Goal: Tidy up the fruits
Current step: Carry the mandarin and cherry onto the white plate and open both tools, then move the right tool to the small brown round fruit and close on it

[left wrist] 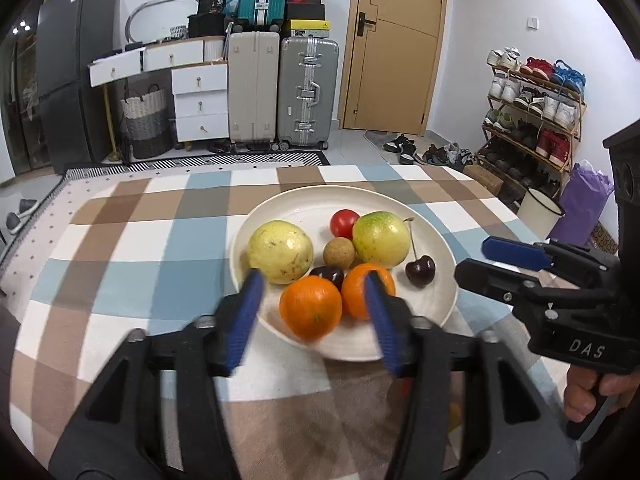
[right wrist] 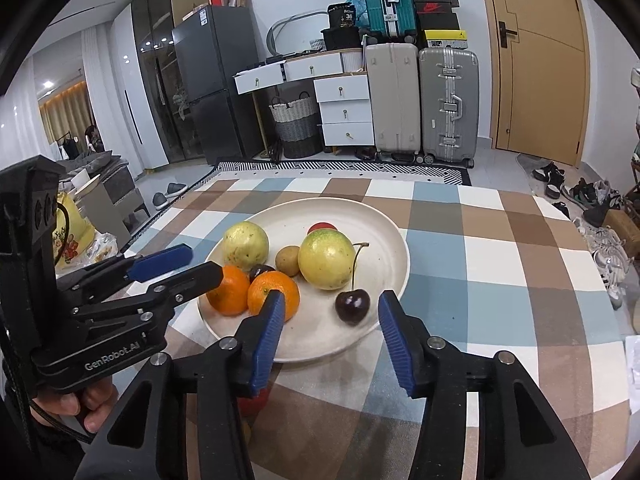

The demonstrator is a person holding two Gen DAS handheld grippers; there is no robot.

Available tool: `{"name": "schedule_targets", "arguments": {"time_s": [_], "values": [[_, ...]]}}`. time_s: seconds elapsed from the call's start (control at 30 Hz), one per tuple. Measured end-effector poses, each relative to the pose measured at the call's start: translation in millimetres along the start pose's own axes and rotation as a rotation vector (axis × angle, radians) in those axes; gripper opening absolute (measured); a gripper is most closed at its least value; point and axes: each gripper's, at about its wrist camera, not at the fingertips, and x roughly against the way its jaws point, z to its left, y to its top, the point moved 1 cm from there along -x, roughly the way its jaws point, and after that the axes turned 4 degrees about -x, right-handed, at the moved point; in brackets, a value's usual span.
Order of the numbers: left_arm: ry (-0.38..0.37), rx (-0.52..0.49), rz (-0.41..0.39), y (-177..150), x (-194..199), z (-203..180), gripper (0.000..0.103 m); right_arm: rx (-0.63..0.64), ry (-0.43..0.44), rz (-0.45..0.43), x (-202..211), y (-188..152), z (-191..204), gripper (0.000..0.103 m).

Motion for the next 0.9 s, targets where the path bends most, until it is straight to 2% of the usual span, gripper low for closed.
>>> {"name": "schedule_targets", "arguments": {"time_s": [0.03,0.1,0.13,0.2,0.33,0.6,0.77,0.9], "values": [[0.012,-0.007,-0.009,-2,6,1,0.072,-0.001,0.002,0.001,2,-2,-1,0.059],[0.025,-0.008,-0.024,-3,15,2,0.083,-0.004,0.007,0.0,6,-4,-1,0.072],[0.025,-0.005,-0.031,-4,19,3,0.084,-0.002,0.009,0.001,8,-5,0,0.075],[0.018,0.002,-0.031,-5,28,4,0.087,0.004,0.011,0.001,11,-6,2,0.088],[0.042,0.008,-0.028,-11,43,4,0.102,0.027,0.018,0.013,18,-15,6,0.099],[0.015,0.012,-0.007,-29,69,0,0.102,0.052,0.034,0.073,23,-33,12,0.102],[0.006,-0.001,0.04,-40,66,-2,0.102,0.082,0.056,0.151,17,-48,19,0.102],[0.013,-0.01,0.044,-42,65,-2,0.102,0.124,0.049,0.188,10,-57,28,0.102]]}}
